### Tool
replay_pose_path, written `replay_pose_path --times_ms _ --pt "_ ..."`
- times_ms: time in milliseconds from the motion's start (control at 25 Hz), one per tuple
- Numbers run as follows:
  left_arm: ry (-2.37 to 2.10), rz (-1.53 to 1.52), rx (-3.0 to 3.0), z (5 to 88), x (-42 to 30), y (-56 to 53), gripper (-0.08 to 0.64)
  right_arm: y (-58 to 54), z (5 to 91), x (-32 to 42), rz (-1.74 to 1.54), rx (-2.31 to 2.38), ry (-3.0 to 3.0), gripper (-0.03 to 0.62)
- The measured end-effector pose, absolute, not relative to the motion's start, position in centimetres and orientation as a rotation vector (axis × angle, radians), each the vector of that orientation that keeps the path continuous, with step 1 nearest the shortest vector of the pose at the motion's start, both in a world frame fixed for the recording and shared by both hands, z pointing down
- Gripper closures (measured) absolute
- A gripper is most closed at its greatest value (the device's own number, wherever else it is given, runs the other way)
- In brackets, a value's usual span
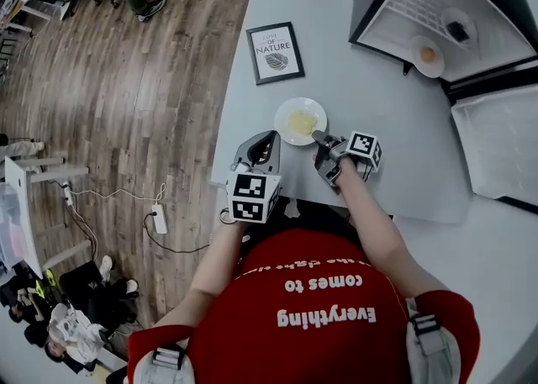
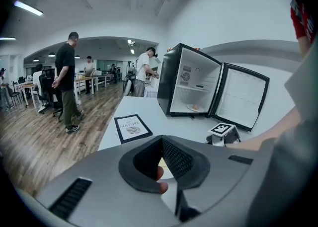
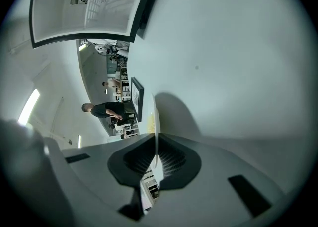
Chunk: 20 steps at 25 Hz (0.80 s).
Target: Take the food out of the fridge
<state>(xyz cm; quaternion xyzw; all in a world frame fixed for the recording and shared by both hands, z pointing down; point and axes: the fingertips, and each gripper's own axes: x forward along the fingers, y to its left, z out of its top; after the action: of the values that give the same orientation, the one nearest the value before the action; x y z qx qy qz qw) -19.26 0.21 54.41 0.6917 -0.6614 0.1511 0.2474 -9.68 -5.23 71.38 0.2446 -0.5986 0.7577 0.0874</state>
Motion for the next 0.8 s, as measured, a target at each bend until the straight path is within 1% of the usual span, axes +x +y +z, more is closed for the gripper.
replay_pose_path --times_ms 240,440,640,680,760,800 --pt "-1.805 0.412 1.885 54.4 -19.7 0.2 0.554 -4.9 72.8 -9.4 2.203 0.867 -1.674 0.565" --pt "-1.797 0.416 1.907 54.3 -19.5 -0.2 0.554 -5.0 74.0 -8.3 1.990 1.040 -1.563 0.540" --pt "-1.813 0.413 1.934 53.5 -20.1 -0.7 0.554 -4.8 74.0 -8.6 1.850 1.072 -1.466 0.521" --pt "-1.814 0.412 1.940 53.4 -20.1 -0.9 0.554 -4.9 73.9 -8.6 1.817 1.077 -1.454 0.508" --pt "-1.815 0.402 1.953 53.0 -20.2 -1.4 0.554 -5.1 73.5 -8.6 1.752 1.087 -1.451 0.442" --pt "-1.817 0.395 1.961 52.7 -20.3 -1.6 0.554 -5.2 73.2 -8.6 1.721 1.088 -1.460 0.427"
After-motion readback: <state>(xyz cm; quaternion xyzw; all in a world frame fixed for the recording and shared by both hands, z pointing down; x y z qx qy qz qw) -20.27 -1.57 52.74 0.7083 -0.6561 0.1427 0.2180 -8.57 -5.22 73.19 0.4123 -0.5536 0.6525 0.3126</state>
